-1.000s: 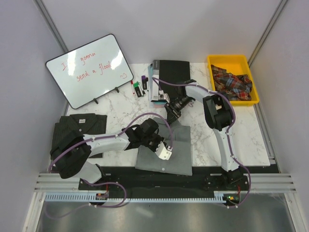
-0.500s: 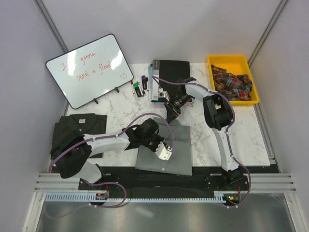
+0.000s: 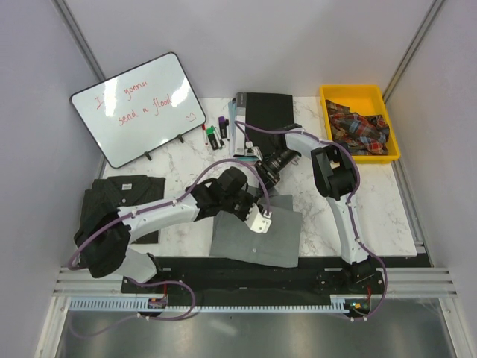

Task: Fold and stack the long sleeve shirts
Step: Fold the shirt

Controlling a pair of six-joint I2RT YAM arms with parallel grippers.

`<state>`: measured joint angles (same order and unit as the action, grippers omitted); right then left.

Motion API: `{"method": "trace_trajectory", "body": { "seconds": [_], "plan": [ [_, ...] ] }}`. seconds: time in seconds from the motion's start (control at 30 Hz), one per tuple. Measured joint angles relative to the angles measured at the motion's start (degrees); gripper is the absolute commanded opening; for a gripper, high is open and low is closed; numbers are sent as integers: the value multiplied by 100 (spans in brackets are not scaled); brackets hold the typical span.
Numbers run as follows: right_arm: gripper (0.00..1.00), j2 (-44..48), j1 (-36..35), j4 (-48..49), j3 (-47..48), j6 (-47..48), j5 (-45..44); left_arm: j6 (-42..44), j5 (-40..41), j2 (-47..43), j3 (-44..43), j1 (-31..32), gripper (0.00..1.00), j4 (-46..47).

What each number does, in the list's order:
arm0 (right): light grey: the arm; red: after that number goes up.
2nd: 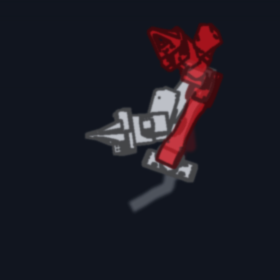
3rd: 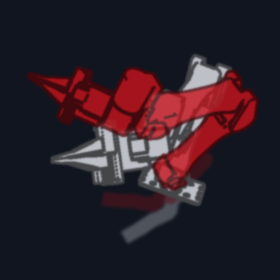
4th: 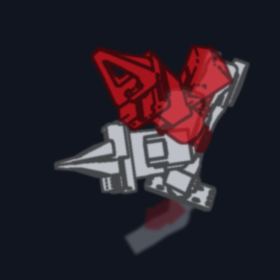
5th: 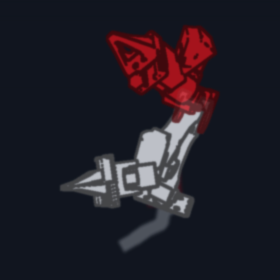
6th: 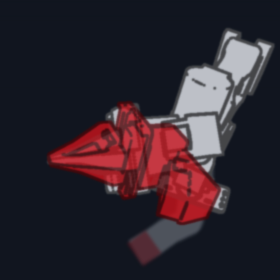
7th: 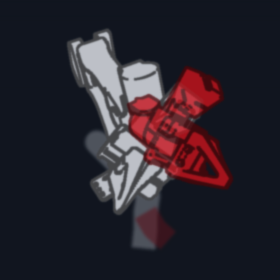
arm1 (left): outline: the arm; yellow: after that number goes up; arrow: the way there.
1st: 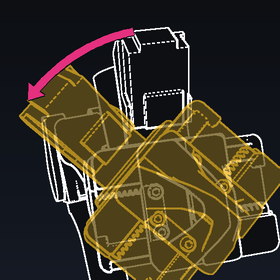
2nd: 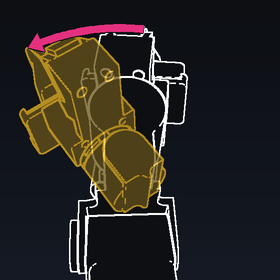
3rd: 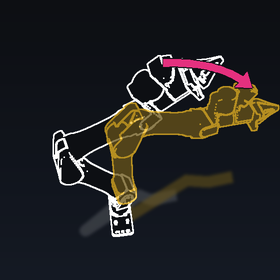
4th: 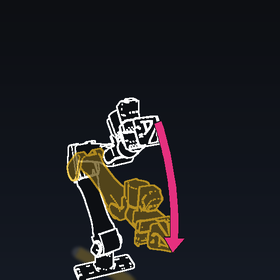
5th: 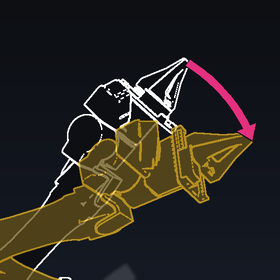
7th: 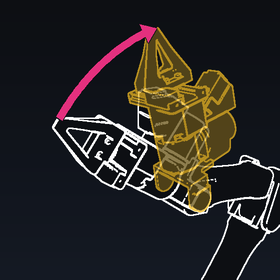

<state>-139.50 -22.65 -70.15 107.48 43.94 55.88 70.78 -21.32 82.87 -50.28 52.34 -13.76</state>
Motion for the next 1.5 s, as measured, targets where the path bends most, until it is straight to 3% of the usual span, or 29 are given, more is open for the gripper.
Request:
{"method": "trace_trajectory", "body": {
  "seconds": [0.23, 0.5, 0.8, 1.1, 1.33, 1.5],
  "plan": [
    [30, 0, 0, -116, -116, 101, 90, 20, -26, 455, -645, -485, 2, 79],
    [30, 0, -2, -155, -118, 195, 107, 151, -15, 1088, -737, -970, 2, 216],
    [33, 0, -2, -232, -79, 225, 85, 260, 31, 1233, -457, -1038, 2, 780],
    [37, 0, -13, -275, 542, 177, -286, 284, 177, 1180, -297, -1078, 2, 868],
    [34, 0, -2, -247, 962, 35, -343, 315, 179, 903, -170, -1091, 2, 800],
    [32, -9, -98, -186, 697, 76, -387, 367, 184, 761, -133, -1091, 2, 780]
  ]
}}
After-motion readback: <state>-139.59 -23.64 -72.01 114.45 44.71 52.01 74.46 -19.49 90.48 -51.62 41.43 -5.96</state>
